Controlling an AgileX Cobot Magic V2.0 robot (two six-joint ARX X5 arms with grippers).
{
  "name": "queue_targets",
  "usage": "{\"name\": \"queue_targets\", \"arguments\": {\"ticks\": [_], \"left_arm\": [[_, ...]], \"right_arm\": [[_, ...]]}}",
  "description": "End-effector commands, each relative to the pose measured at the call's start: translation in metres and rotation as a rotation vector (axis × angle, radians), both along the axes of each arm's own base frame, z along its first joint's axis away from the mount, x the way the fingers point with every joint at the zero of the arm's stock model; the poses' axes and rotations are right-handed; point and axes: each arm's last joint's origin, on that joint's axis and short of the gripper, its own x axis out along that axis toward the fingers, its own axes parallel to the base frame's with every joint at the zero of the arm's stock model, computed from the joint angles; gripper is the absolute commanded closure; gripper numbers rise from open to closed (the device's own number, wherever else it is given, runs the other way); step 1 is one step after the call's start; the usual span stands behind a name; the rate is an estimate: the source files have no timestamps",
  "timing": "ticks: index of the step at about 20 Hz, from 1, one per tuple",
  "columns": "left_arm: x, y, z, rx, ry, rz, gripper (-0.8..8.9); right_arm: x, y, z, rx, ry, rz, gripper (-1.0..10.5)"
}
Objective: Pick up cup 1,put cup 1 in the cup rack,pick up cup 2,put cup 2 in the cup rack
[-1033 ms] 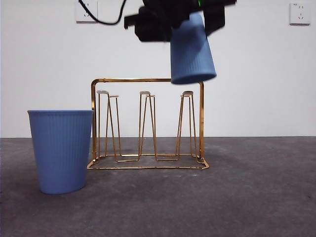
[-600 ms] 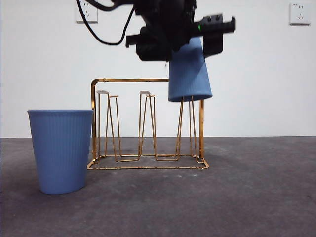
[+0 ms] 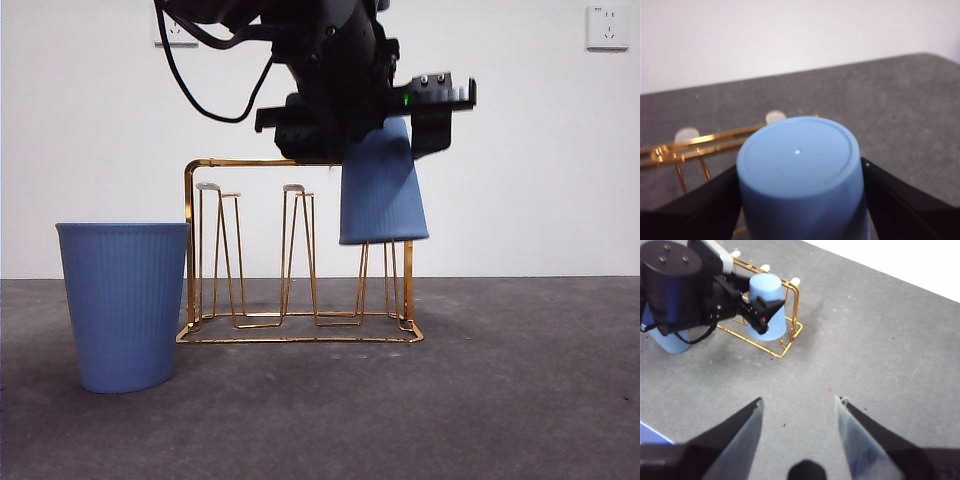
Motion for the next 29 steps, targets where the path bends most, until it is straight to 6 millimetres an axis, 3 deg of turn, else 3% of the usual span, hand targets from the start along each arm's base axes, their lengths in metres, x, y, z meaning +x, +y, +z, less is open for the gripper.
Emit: {"name": "queue_targets", "arguments": {"ticks": [1,24,29], "left_arm": [[0.001,-0.002,-0.005,-0.017,0.025,0.004,8.22],[0.000,0.004,-0.022,0.041,0.191,-0.046,8.20],[0.005,0.008,-0.023,-0.004,0.239,-0.085,7.67]], "right_arm": [[0.001,0.000,-0.001,0.004,-0.004,-0.004,7.0],[0.001,0.001,0.001,0.019,-0.020,0.016,7.0],[0.001,0.001,0.001,0.019,-0.020,0.016,7.0]]}}
